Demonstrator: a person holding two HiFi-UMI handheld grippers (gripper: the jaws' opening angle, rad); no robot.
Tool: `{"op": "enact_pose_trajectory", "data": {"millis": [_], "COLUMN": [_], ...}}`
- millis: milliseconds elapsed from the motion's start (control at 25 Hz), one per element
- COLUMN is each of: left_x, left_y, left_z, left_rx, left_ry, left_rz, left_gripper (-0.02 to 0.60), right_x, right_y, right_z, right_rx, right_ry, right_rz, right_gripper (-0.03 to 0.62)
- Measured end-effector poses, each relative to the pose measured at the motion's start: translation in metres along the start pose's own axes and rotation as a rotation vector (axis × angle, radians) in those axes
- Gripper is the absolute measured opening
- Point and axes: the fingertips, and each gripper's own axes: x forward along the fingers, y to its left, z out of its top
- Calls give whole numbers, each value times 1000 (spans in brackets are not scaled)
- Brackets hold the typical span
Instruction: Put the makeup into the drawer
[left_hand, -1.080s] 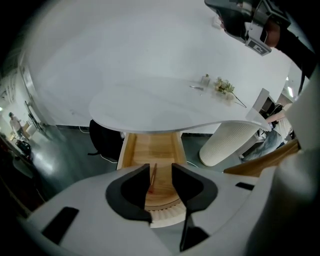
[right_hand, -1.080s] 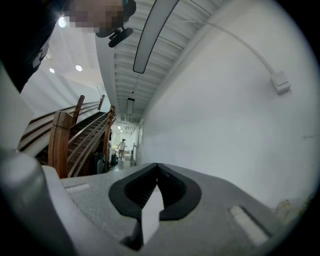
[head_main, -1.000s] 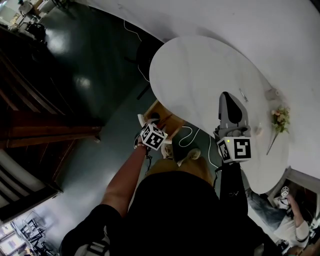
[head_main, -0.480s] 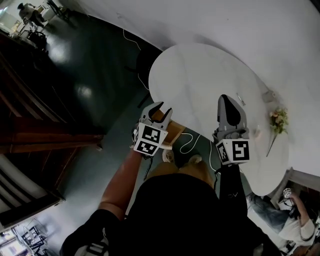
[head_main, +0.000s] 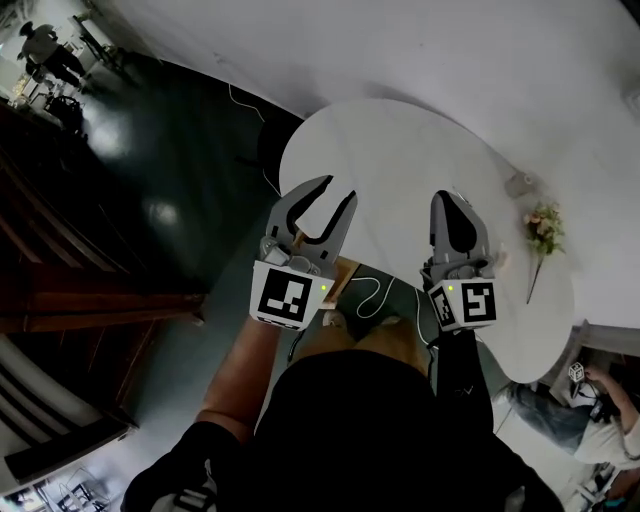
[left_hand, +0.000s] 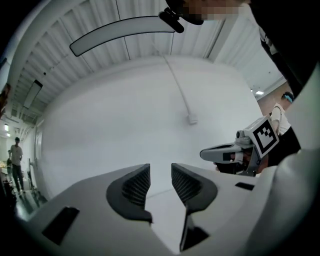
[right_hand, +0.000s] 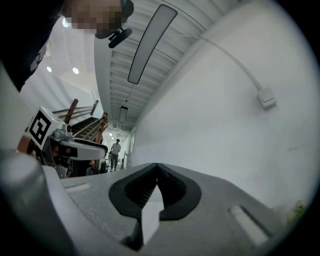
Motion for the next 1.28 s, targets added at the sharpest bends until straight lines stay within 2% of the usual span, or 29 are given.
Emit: {"op": "enact_pose_trajectory", "data": {"millis": [120,280,400,560,760,880,1000,1160,1280], "left_x": [19,49,78,118,155,174,190,206,223], "left_y": [-25,-70,-112,-162,-226,-256,-281,-313,-331], "left_z": [4,16,23,28,47,42,33,23,9], "left_rx": [-38,5,-38,-158,-145,-188,-192,-193,-240], "left_ry": [-20,-8,-20,-28,-82,-42,0,46,69], "left_rz": [-54,-149,-208,-242,-337,-379,-424,-483,-492], "left_gripper": [124,123,123,103,103,103,103,103,103], "right_x": [-18,-44,-73,-117,-178,-209,-228,-252,-263], "right_y": [-25,-64,-107,-167,-218,-242,-260,-276,-283], "right_z": [-1,4,9,16,18,19,23,13,3], "right_rx": [-11,-41,-50,-74,-98,-106,-91,-94,-85], "right_ry": [2,19,19,5,7,11,-4,29,59], "right_rz": [-47,-93,-153,-243,-345,-416,-478,-512,-539], "right_gripper": [5,5,5,5,5,5,5,5,5]}}
